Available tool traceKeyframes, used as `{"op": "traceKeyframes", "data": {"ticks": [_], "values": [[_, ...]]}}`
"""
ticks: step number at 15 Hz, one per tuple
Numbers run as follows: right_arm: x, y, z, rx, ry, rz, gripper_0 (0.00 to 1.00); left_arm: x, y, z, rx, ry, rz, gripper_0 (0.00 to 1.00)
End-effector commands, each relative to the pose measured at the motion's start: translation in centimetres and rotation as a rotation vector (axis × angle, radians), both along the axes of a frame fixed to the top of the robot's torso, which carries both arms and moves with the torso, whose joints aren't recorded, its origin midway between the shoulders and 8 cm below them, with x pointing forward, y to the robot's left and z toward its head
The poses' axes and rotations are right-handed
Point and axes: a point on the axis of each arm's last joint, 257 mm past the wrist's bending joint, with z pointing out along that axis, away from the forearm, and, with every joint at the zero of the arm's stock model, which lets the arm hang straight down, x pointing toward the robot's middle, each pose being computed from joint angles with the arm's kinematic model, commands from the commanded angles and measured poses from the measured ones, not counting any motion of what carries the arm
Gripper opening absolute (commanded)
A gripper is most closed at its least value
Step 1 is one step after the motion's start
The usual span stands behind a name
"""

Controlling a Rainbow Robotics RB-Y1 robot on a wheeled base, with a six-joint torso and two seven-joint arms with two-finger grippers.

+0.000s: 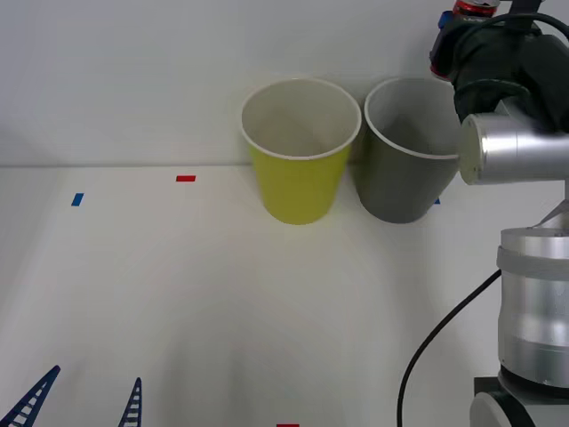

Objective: Put cans in the gray bin and PET bottles in the light green bin.

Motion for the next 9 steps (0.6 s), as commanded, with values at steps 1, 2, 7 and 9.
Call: {"op": "traceKeyframes", "data": {"ticks": [1, 2, 7, 9], "values": [[0.0, 0.5, 0.5, 0.011, -0.02, 0.022, 0.0, 0.0, 0.0, 0.0, 0.0, 0.0, 0.0, 1.0], [-0.1, 0.6, 0.7, 0.012, -0.029, 0.026, 0.0, 0.0, 0.0, 0.0, 0.0, 0.0, 0.0, 1.0], [-0.2, 1.2, 1.6, 0.02, -0.065, 0.046, 0.85, 0.0, 0.0, 0.0, 0.0, 0.0, 0.0, 1.0], [-0.2, 1.8, 1.6, 0.01, -0.066, 0.055, 0.9, 0.0, 0.0, 0.0, 0.0, 0.0, 0.0, 1.0]]}}
